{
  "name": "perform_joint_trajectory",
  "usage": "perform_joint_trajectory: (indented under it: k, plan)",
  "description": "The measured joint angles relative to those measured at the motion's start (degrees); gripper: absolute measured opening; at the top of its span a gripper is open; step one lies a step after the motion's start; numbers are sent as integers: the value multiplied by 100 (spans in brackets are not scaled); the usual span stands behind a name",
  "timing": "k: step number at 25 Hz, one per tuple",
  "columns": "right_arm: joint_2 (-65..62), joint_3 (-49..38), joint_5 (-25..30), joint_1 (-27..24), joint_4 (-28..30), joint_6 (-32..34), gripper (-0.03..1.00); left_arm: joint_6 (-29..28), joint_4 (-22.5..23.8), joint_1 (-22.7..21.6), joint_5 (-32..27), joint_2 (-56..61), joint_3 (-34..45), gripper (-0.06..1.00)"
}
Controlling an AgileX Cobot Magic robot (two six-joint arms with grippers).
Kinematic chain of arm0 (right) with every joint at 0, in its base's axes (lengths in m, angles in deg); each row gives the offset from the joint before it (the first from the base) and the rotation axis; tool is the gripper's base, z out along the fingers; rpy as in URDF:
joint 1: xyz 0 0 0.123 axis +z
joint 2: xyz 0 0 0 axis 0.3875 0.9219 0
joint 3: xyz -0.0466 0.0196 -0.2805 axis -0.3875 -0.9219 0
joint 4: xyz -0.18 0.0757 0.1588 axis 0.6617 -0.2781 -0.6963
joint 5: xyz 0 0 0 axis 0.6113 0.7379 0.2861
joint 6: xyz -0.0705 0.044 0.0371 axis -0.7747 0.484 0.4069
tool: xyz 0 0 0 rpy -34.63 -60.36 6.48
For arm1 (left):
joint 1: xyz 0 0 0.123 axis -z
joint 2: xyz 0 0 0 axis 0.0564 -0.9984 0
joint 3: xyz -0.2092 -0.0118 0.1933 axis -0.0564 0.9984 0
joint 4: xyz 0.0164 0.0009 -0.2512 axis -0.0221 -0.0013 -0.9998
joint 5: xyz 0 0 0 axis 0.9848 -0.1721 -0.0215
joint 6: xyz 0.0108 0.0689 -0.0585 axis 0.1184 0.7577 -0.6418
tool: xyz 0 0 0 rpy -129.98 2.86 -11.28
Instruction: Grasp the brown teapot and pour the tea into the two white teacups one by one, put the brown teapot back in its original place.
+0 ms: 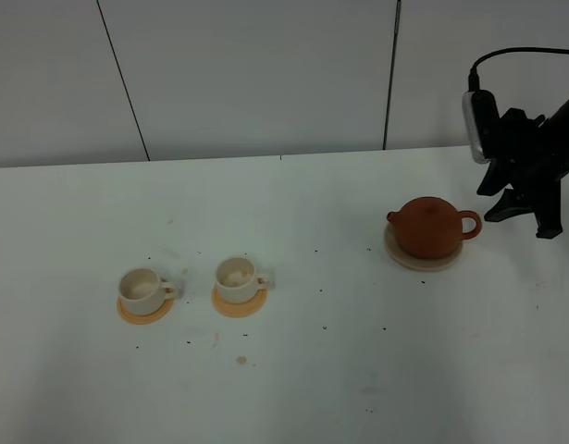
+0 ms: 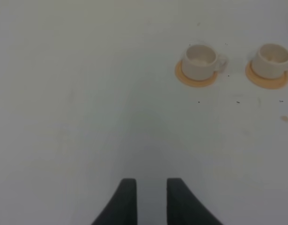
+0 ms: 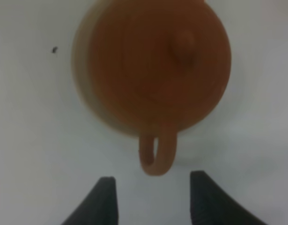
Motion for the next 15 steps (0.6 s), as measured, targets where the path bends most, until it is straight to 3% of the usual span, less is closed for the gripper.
perform_joint_trajectory:
  k: [15]
  plan:
    - [269, 0, -311, 123, 17, -238, 35, 0, 0, 0, 0, 0, 0, 23]
